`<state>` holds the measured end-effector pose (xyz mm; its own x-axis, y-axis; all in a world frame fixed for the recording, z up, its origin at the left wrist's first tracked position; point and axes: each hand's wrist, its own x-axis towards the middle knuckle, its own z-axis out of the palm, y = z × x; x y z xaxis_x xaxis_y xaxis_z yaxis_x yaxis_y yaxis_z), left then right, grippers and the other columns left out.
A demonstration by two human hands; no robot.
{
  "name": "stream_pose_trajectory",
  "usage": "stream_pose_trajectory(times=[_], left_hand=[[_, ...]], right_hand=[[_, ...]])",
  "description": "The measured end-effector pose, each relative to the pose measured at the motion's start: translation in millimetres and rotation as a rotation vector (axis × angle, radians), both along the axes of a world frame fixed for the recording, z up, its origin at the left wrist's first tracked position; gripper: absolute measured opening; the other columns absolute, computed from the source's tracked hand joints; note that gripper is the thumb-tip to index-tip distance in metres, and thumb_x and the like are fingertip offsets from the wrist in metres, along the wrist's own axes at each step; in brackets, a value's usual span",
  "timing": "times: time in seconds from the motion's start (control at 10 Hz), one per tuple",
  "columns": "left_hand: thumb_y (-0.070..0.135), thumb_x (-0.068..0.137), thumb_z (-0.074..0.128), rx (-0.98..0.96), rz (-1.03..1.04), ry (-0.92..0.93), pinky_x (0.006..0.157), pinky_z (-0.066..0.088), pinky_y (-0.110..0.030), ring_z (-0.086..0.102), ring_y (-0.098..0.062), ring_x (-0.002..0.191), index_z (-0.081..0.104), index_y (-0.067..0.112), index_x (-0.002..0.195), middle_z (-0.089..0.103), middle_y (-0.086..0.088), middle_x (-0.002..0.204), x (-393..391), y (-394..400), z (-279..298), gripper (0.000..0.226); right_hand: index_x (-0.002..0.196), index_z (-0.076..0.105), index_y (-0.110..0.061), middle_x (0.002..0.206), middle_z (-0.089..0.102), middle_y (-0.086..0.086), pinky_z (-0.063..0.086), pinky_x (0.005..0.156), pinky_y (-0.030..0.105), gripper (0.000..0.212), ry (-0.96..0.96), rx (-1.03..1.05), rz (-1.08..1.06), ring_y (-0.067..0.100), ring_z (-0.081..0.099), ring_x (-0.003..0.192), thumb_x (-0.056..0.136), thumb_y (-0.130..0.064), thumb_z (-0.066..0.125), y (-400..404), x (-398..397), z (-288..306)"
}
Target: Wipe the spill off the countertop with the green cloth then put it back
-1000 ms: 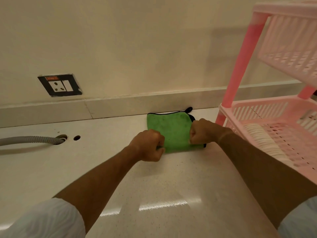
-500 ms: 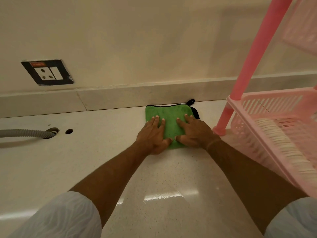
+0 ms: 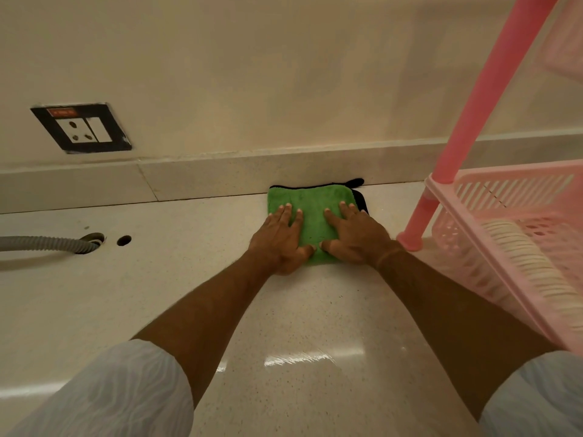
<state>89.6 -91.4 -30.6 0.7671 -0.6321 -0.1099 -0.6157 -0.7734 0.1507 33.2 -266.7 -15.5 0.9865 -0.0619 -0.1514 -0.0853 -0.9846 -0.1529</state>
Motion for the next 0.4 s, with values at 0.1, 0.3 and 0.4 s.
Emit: stream_pose_trajectory(times=[0.1, 0.3, 0.4], left_hand=[[0.06, 0.089, 0.035, -0.012, 0.017, -0.008, 0.12, 0.004, -0.041, -0.003, -0.03, 0.15, -0.004, 0.011, 0.151, -0.005, -0.018, 0.161, -5, 1, 3, 0.088], [0.064, 0.089, 0.028, -0.087, 0.058, -0.075, 0.122, 0.006, -0.043, -0.002, -0.03, 0.15, -0.007, 0.008, 0.151, -0.003, -0.019, 0.161, -17, 9, 10, 0.09], [0.064, 0.089, 0.027, -0.082, 0.069, -0.121, 0.123, 0.004, -0.043, -0.004, -0.03, 0.15, -0.008, 0.008, 0.15, -0.005, -0.02, 0.161, -24, 12, 15, 0.09]], right_hand=[[0.156, 0.012, -0.021, 0.164, 0.007, 0.019, 0.009, 0.122, 0.045, 0.084, -0.02, 0.01, -0.008, 0.034, 0.01, 0.151, 0.089, -0.056, 0.047, 1, -4, 2], [0.157, 0.009, -0.019, 0.164, 0.005, 0.018, 0.005, 0.123, 0.044, 0.086, -0.165, 0.055, -0.039, 0.031, 0.006, 0.152, 0.09, -0.06, 0.045, 8, -15, 3], [0.157, 0.007, -0.017, 0.165, 0.004, 0.017, 0.003, 0.124, 0.044, 0.087, -0.21, 0.044, -0.046, 0.03, 0.004, 0.152, 0.091, -0.06, 0.044, 13, -21, 5]])
